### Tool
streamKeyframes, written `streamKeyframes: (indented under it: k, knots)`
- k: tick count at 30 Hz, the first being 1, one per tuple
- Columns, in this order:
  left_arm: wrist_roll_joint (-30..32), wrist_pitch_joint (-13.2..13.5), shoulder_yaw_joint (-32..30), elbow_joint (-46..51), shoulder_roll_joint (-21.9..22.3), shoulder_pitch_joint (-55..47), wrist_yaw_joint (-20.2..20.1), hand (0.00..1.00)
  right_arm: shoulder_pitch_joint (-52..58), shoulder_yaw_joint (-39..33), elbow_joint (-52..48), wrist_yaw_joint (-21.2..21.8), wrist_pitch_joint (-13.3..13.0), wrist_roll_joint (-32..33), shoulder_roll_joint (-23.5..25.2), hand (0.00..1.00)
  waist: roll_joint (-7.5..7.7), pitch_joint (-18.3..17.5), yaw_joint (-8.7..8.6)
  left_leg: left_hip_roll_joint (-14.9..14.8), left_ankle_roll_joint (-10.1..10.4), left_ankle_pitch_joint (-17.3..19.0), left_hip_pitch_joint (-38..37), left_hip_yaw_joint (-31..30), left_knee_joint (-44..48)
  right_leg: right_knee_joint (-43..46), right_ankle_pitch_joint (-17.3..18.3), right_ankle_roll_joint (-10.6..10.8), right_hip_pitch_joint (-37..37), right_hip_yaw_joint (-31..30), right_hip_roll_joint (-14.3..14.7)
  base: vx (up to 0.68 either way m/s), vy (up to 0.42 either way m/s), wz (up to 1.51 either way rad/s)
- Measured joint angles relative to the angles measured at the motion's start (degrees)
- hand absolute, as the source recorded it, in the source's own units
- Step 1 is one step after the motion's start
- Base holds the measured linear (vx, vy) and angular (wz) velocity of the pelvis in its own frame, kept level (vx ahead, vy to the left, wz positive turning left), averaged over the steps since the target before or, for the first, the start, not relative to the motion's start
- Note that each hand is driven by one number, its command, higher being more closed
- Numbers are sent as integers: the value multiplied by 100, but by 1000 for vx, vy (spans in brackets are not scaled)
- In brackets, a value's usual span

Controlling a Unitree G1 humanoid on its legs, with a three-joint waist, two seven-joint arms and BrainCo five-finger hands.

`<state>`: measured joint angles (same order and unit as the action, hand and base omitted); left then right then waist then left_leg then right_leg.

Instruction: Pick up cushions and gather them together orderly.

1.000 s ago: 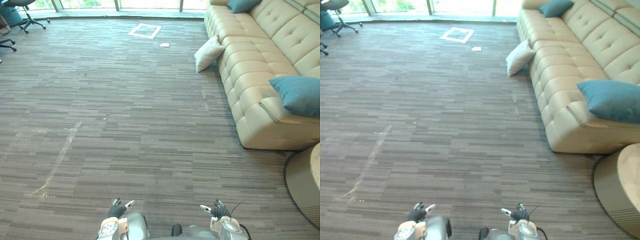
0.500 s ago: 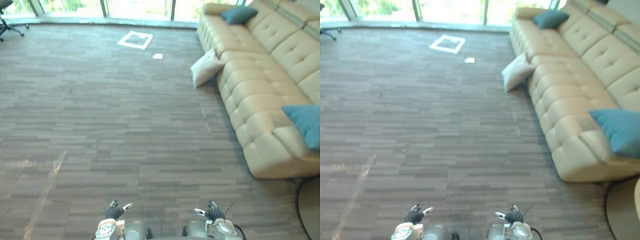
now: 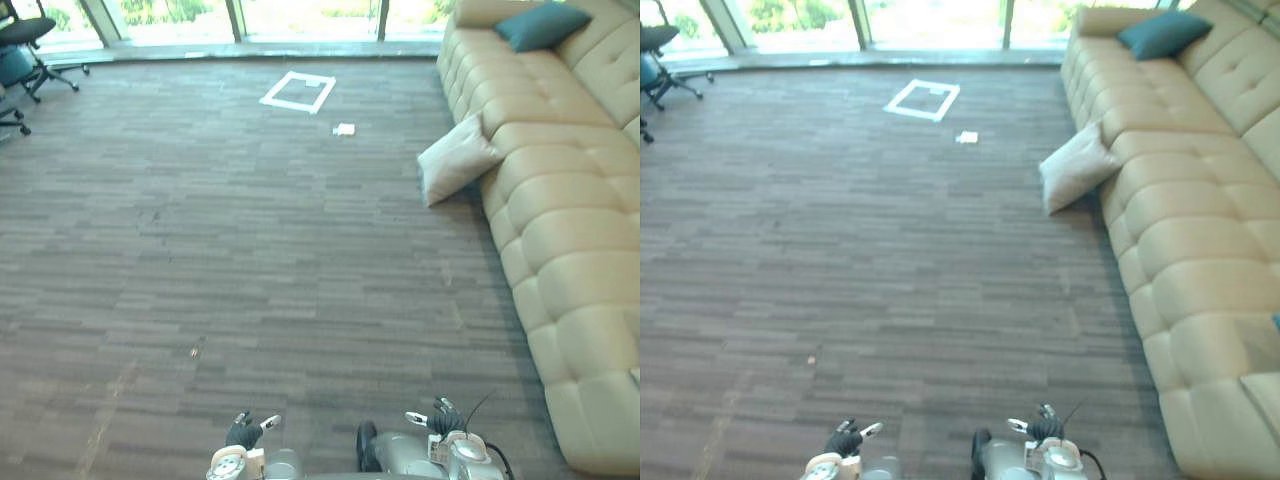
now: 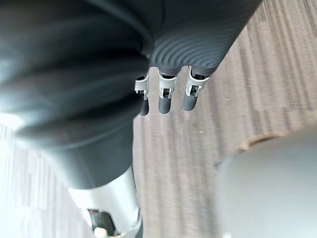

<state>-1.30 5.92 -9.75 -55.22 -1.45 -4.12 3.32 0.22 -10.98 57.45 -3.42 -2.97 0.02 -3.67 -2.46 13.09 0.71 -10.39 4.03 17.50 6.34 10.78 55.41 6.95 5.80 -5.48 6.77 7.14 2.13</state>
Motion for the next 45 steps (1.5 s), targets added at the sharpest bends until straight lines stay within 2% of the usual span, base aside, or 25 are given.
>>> streamKeyframes:
  k: [2,4,5,6,7,9,10,13,14,16,17,20,23,25,26,28,29,30,33,35,37,39,41,43,45]
  knots:
    - [0,2,1,115,-11,21,-2,0,-31,-35,-3,-6,5,0,24,0,30,7,13,167,-74,105,601,-18,-1116,-160,163,159,265,-101,-97,450,92,-28]
    - [-3,9,5,178,-6,28,-2,0,31,-69,7,-9,9,-1,32,0,36,21,59,432,-3,-215,840,-185,-2647,-157,487,289,441,-194,-262,417,175,-31]
    - [-43,22,23,186,19,27,2,0,110,-53,25,-15,9,-2,23,0,-7,-4,120,485,187,-932,885,-338,-3693,-162,722,414,616,-355,-335,457,262,-48]
    - [-71,41,33,184,23,19,7,0,142,-10,46,-22,11,-9,17,0,-1,-32,196,490,255,-1409,829,-299,-3760,-210,835,487,740,-507,-390,493,282,-59]
    - [-93,50,45,177,4,19,5,0,136,8,51,-24,10,-4,19,0,50,-73,243,561,18,-1591,832,-228,-3696,-230,932,535,777,-614,-472,536,299,-56]
    - [-111,94,23,225,-65,35,-9,0,99,13,107,-31,0,-6,147,0,255,-180,247,741,-262,-1122,1046,-87,-3214,27,1070,517,665,-769,-700,508,233,-35]
    - [-112,93,2,218,-124,58,-11,0,116,22,114,-25,-6,-7,204,0,352,-218,266,833,-468,-841,1090,-4,-2988,727,1160,687,341,-938,-821,561,238,-27]
    - [-112,71,37,101,-213,91,25,0,97,6,200,-12,-33,-16,240,0,532,-167,224,1051,-599,-375,339,218,-3010,3652,861,1639,-614,-1234,-993,533,225,-19]
    - [-105,11,93,0,-274,92,32,0,124,10,202,-9,-53,-21,241,0,528,-158,179,1143,-654,-217,-86,212,-3165,4539,835,1650,-864,-1073,-1046,638,195,-9]
    - [-102,-35,192,-112,-329,63,42,0,130,22,178,-5,-109,-19,234,0,521,-157,133,1217,-673,-104,-853,212,-3632,5216,999,1215,-1213,-577,-1109,582,119,-7]
    - [-100,-37,254,-172,-360,66,41,0,94,53,170,-5,-121,-24,208,0,497,-156,104,1198,-684,-97,-1320,232,-4049,5081,1171,916,-1532,-121,-1081,508,64,-5]
    - [-99,-52,299,-282,-344,96,38,0,-43,48,-10,4,-176,-10,138,0,351,-60,-62,996,-700,-54,-2019,203,-4616,3757,1291,636,-2369,718,-797,561,22,7]
    - [-96,-126,433,-296,-367,91,39,0,-124,28,-41,2,-181,-11,103,0,298,-2,-124,869,-657,-39,-2482,106,-4740,1463,317,529,-2646,1030,-446,707,-45,26]
    - [-94,-126,456,-291,-382,53,34,0,-98,29,-37,5,-174,-15,106,0,381,-45,-142,935,-400,101,-2797,-81,-4682,878,-160,365,-2699,816,-339,713,-129,37]
    - [-7,-130,391,-331,-380,11,28,0,-79,-39,-74,15,-179,-11,105,0,398,-84,-199,877,-214,214,-2953,-340,-4349,1332,-841,-55,-2737,537,-299,750,-188,40]
    - [70,-121,254,-348,-209,17,21,0,-65,-87,-125,19,-167,-64,85,0,150,-165,-172,578,104,8,-2578,-416,-3185,1798,-312,-144,-2677,715,-162,733,-192,20]
    - [76,-121,55,-326,-98,35,8,0,-57,-63,-203,20,-150,-138,87,0,-9,-127,-158,351,306,-714,-1983,-538,-1761,1702,-60,-207,-2372,689,35,866,-186,-18]
    - [103,-124,-50,-279,-31,34,-1,0,-65,17,-231,27,-129,-169,68,0,-117,-93,-143,36,516,-878,-1469,-481,-556,1436,28,-256,-1961,626,233,872,-180,-26]
    - [113,-115,-46,-156,-27,43,-5,0,-31,8,6,16,-47,-165,93,0,16,-4,-76,-184,332,-318,-908,-63,216,696,61,-285,-746,305,424,655,-106,-39]
    - [109,-50,-39,-25,-75,35,-13,0,22,20,6,2,-33,-128,124,0,138,25,-44,0,244,48,-387,26,-57,255,60,-284,-142,-52,400,583,-47,-61]
    - [72,17,-39,153,-71,63,-17,0,-64,15,-3,-1,-34,-122,135,0,163,47,85,349,74,275,473,-85,-1301,-41,218,-196,256,-589,281,465,75,-109]
    - [52,62,-29,171,-13,100,-11,0,-75,17,-10,-5,-37,-132,111,0,135,80,137,615,248,-81,809,-544,-2698,-141,456,-77,468,-889,173,471,194,-99]
    - [-6,91,25,156,27,73,6,0,66,57,14,-9,-43,-144,81,0,58,30,190,621,276,-1095,820,-763,-3446,-137,824,79,727,-1213,113,468,270,-86]
    - [-4,94,17,154,-27,41,1,0,117,67,15,-6,-44,-180,109,0,189,-86,208,802,-71,-1146,845,-737,-3197,92,1171,177,711,-1360,-60,413,231,-46]
    - [-5,89,17,104,-123,68,5,0,222,59,91,7,-42,-241,193,0,448,-239,212,965,-429,-670,718,-371,-2993,1885,1472,554,-15,-1413,-301,628,254,-59]
